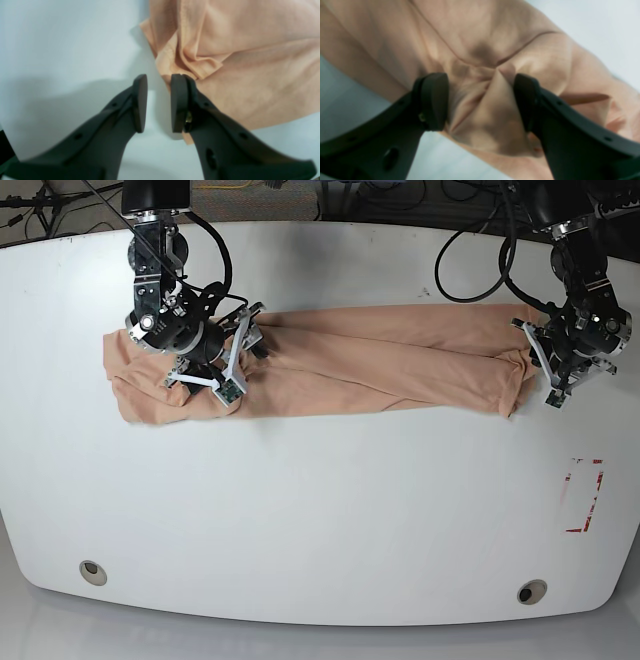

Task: Fold the T-shirt properly
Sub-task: 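Open the right gripper and press the strip end flat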

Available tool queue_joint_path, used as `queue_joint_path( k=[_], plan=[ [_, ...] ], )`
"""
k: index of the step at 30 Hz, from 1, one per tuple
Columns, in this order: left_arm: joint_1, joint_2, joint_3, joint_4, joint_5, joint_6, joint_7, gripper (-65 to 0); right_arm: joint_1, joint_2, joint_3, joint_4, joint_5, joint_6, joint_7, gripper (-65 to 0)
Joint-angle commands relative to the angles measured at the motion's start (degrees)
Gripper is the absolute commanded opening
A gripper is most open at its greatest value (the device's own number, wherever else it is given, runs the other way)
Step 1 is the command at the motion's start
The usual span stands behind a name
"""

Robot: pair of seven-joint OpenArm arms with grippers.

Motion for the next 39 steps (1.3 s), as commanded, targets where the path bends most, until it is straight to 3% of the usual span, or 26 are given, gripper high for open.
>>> queue_joint_path(
  k=[1, 6, 13, 22, 25, 28, 31, 39],
  plan=[
    [-0.72, -1.22, -0.21, 0.76, -0.17, -0.03, -0.71, -51.0, 0.31, 0.29, 0.26, -1.42, 0.53, -0.25, 3.84, -27.0],
    [-0.72, -1.31, -0.21, 0.76, -0.17, -0.03, -0.71, -51.0, 0.05, -0.59, 0.26, -1.42, 0.53, -0.16, 7.09, -31.1],
    [-0.72, -1.31, -0.30, 0.85, -0.17, -0.03, -0.71, -51.0, -1.45, -0.68, 0.79, 9.57, 0.61, -0.16, 7.01, -30.3],
    [-0.72, -1.31, -0.30, 1.02, -0.17, -0.03, -0.71, -51.0, -4.17, -0.50, 9.23, 14.14, 1.93, -0.16, 4.02, -31.2],
    [-0.72, -1.31, -1.00, 0.85, -0.17, -0.03, -0.71, -51.0, -5.76, -0.50, 11.69, 13.61, 3.87, 0.28, 4.02, -36.3],
    [-0.72, -1.40, -2.23, 0.85, -0.17, -0.03, -0.71, -51.0, -6.72, -0.59, 12.66, 12.29, 6.33, 1.59, 4.02, -46.5],
    [-0.80, -1.22, -2.50, 0.85, -0.17, -0.03, -0.71, -51.0, -6.90, -0.68, 12.30, 8.69, 7.21, 2.03, 4.28, -52.6],
    [-0.80, -1.22, -2.50, 0.85, -0.17, -0.03, -0.71, -51.0, -6.37, -2.52, 12.13, -4.50, 6.42, 3.09, 12.46, -53.3]
  ],
)
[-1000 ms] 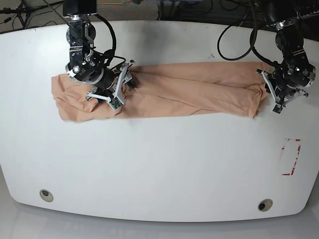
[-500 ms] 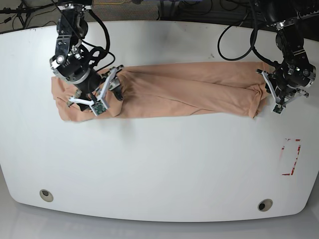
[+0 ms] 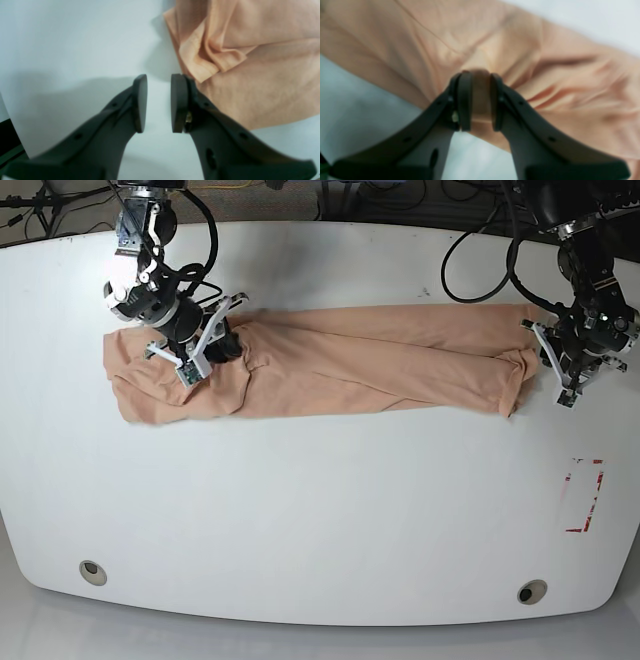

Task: Fold the T-shirt properly
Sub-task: 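Open the right gripper and press the strip end flat, then release the strip end with the left gripper and regrasp it lower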

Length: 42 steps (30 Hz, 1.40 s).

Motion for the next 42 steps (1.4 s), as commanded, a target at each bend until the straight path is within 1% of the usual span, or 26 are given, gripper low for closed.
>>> queue_joint_path(
  k=[1, 5, 9, 11, 15, 17, 20, 23, 26, 29, 33, 34, 36, 38, 39, 42],
  plan=[
    [-0.78, -0.69, -0.22, 0.89, -0.39, -0.03, -0.73, -51.0, 0.47, 0.03, 0.13, -4.55, -0.27, 0.31, 4.94, -53.3],
    [-0.78, -0.78, -0.22, 0.98, -0.39, -0.03, -0.73, -51.0, 1.88, -0.05, -0.31, -7.98, -2.56, 0.58, 6.79, -53.6],
    [-0.87, -0.78, -0.22, 1.15, -0.39, -0.03, -0.73, -51.0, 1.79, 0.12, -0.57, -5.34, -2.91, 0.58, 6.53, -53.7],
    [-0.96, -0.78, -0.31, 1.15, -0.48, -0.03, -0.73, -51.0, 1.61, 0.21, -0.49, -1.56, -2.91, 0.58, 5.47, -53.4],
    [-1.13, -0.78, -0.31, 1.24, -0.57, -0.03, -0.64, -51.0, 1.00, 0.30, -0.31, 7.32, -3.44, 0.31, 0.11, -53.4],
    [-1.22, -0.78, -0.31, 1.24, -0.65, -0.03, -0.64, -51.0, 1.17, 0.30, 1.71, 10.83, -3.44, 0.31, -2.09, -53.3],
    [-1.31, -0.69, -0.31, 1.33, -0.74, -0.03, -0.55, -51.0, 2.58, 0.21, 4.26, 12.59, -3.44, 0.49, -4.29, -53.3],
    [-2.01, -0.69, -0.31, 1.33, -0.74, -0.03, -0.55, -51.0, 4.51, 0.65, 6.90, 12.33, -3.44, 0.49, -5.08, -53.3],
    [-3.07, -0.69, -1.10, 1.24, -0.74, -0.03, -0.38, -51.0, 6.18, 2.32, 8.83, 10.13, -3.09, 0.58, -5.08, -53.3],
    [-3.24, -0.52, -3.57, 1.33, -0.83, -0.03, -0.29, -51.0, 8.21, 3.46, 8.83, 7.05, -3.00, 0.58, -5.08, -53.3],
    [-4.74, -0.43, -6.64, 1.24, -2.50, -0.03, -0.20, -50.7, 10.14, 3.90, 8.83, 2.04, -3.09, 0.58, -4.73, -53.3],
    [-5.00, -0.43, -7.17, 1.24, -3.29, -0.03, -0.12, -49.9, 10.40, 3.90, 8.83, 0.90, -3.09, 0.58, -4.20, -53.3],
    [-5.44, -0.61, -8.49, 1.07, -5.75, -0.03, 1.12, -45.1, 10.76, 3.82, 8.83, -1.91, -3.00, 0.58, -2.00, -53.3],
    [-5.62, -0.61, -10.16, 0.98, -7.95, -0.03, 3.05, -37.8, 10.76, 3.73, 8.83, -4.38, -3.35, 0.58, 0.55, -53.3],
    [-5.62, -0.61, -11.30, 0.89, -9.18, -0.03, 4.02, -33.1, 10.76, 3.73, 8.74, -5.96, -3.35, 0.58, 1.87, -53.3],
    [-5.71, -0.43, -14.11, 0.89, -12.61, -0.03, 5.34, -22.4, 10.84, 3.64, 8.66, -9.91, -3.35, 0.58, 3.98, -53.3]
  ],
)
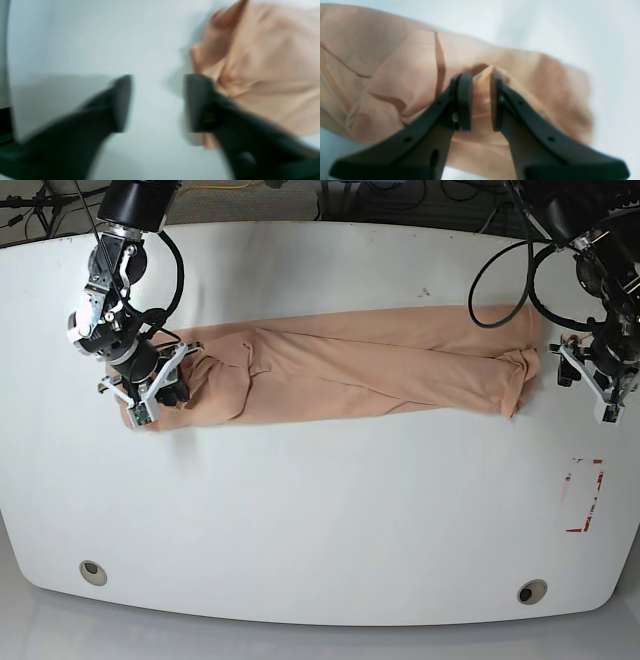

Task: Fold the T-shirt properly
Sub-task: 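Release the strip end with the left gripper and regrasp it lower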

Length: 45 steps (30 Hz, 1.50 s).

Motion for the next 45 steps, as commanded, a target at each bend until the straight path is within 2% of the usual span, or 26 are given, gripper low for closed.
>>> queue_joint_path(
  k=[1, 2, 8, 16, 21, 33, 41, 45],
  plan=[
    [-0.53, -0.85, -2.82, 0.69, -3.04, -0.06, 0.99, -21.1, 0.77, 0.64, 0.18, -3.25, 0.47, 0.29, 2.82, -53.3],
    [-0.53, -0.85, -3.61, 0.52, -4.53, -0.06, 0.99, -19.2, 0.85, 0.64, 0.18, -4.48, 0.47, 0.29, 3.35, -53.4],
    [-0.35, -1.11, -4.75, -3.79, -10.95, -0.06, 3.62, -19.7, 0.85, 0.64, 0.18, -5.71, 0.47, 0.29, 4.49, -53.6],
    [-0.44, -1.20, -8.53, -16.45, -19.74, -0.06, 5.29, -19.7, 0.77, 0.64, 0.18, -5.71, 0.47, 0.29, 4.49, -53.7],
    [-0.44, -1.73, -8.53, -21.64, -21.15, -0.06, 5.21, -19.7, 0.77, 0.64, 0.18, -5.71, 0.47, 0.29, 4.58, -53.9],
    [-0.44, -0.76, -5.72, -22.43, -21.59, -0.06, 5.38, -19.7, 0.77, 0.64, -4.04, -5.71, 0.39, 0.29, 4.67, -54.1],
    [-0.09, -0.76, -2.20, -22.16, -29.33, -0.06, 5.38, -19.7, 0.77, 0.47, -4.13, -5.71, 0.39, 0.29, 4.67, -54.1],
    [-0.09, -0.76, -2.20, -22.16, -30.12, -0.06, 5.38, -19.9, 0.77, 0.47, -4.13, -5.80, 0.39, 0.29, 4.67, -54.1]
  ],
)
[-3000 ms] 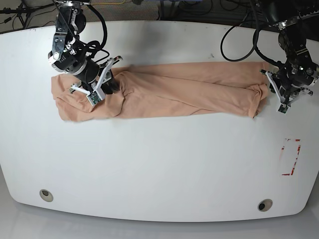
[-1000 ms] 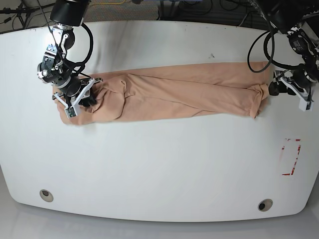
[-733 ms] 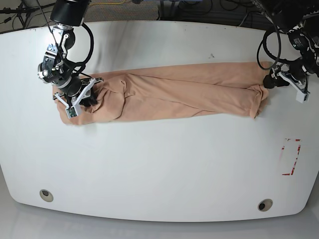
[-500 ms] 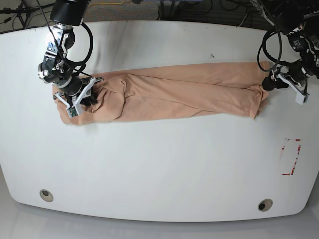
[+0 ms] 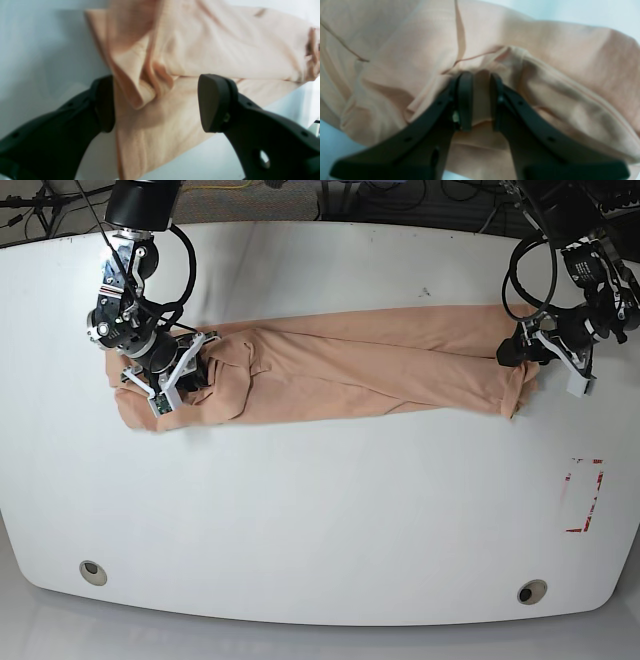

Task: Fold the T-shirt properly
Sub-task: 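Release the strip end with the left gripper and regrasp it lower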

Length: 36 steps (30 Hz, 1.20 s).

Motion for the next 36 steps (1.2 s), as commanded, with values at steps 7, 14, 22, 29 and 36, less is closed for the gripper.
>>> queue_joint_path(
  k=[7, 14, 22, 29, 36],
  plan=[
    [-0.79, -1.09, -0.17, 0.48, -0.24, 0.07, -0.08, -25.4, 0.94, 0.97, 0.42, 0.91, 0.71, 0.29, 1.10, -54.1],
    [-2.46, -1.09, 2.65, -4.88, -0.15, 0.07, -0.26, -59.9, 1.03, 1.24, 0.68, 0.91, 0.71, 0.21, 1.19, -54.1],
    [-2.63, -1.44, 4.32, -4.27, -0.15, 0.07, -2.98, -62.6, 1.21, 1.15, 4.20, 0.91, 0.71, 0.21, 1.19, -54.1],
    [-2.37, -1.61, 4.23, -0.84, -0.24, 0.29, -2.98, -63.3, 0.94, 1.15, 4.37, 1.09, 1.07, 0.29, 1.19, -54.1],
    [-2.46, -2.67, 4.23, 1.18, -0.24, 0.56, -2.81, -63.3, 0.85, 0.80, 7.01, 1.79, 0.98, 0.29, 0.93, -54.1]
  ],
)
